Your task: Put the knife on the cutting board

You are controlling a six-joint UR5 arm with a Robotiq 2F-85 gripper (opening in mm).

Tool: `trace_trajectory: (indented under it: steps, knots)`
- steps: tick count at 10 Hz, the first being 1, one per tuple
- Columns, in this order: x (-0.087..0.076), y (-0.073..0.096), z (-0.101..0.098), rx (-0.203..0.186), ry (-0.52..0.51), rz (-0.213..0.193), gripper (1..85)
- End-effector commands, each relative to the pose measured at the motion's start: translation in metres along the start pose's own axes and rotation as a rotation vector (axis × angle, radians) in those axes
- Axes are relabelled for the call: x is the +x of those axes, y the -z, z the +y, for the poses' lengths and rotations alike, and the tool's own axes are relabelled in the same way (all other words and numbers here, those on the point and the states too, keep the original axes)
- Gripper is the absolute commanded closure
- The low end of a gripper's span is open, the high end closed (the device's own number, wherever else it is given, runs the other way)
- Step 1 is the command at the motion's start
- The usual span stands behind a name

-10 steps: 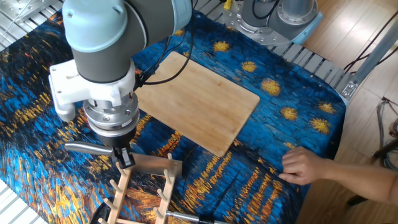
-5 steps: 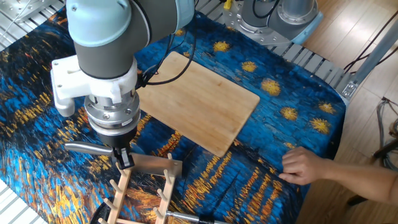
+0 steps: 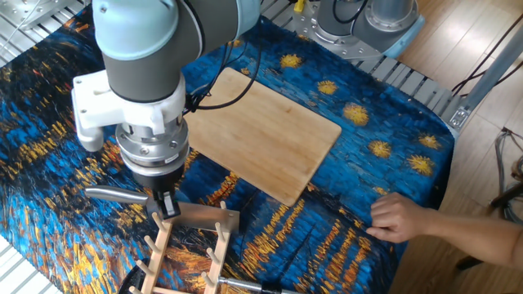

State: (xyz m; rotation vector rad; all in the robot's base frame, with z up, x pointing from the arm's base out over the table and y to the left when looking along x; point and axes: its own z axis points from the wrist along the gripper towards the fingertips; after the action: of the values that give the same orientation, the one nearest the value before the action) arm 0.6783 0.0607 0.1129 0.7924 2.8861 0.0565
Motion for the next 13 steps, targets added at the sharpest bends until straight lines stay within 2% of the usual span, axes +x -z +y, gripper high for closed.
trace_trajectory:
  steps: [1,2,3,4,5,6,8,9,10,11,13]
  knots:
    - [0.012,0.001,0.007,-0.026,-0.013,0.037,75.0]
    - [0.013,0.001,0.005,-0.017,-0.011,0.037,74.7]
    - [0.018,0.001,-0.001,0.004,-0.01,0.053,74.3]
    - [0.017,0.001,-0.008,0.025,-0.007,0.044,74.3]
    - [0.016,0.0,-0.009,0.025,-0.007,0.041,72.7]
    - [0.013,-0.002,-0.008,0.015,-0.006,0.019,72.7]
    - [0.013,-0.004,-0.006,-0.008,-0.008,0.007,63.3]
    - [0.01,-0.004,-0.002,-0.031,-0.01,-0.008,50.7]
    - [0.009,-0.004,-0.004,-0.034,-0.01,-0.013,45.7]
    - [0.009,-0.005,-0.012,-0.008,-0.006,-0.02,42.7]
    - [0.008,-0.01,-0.018,-0.004,-0.004,-0.033,38.3]
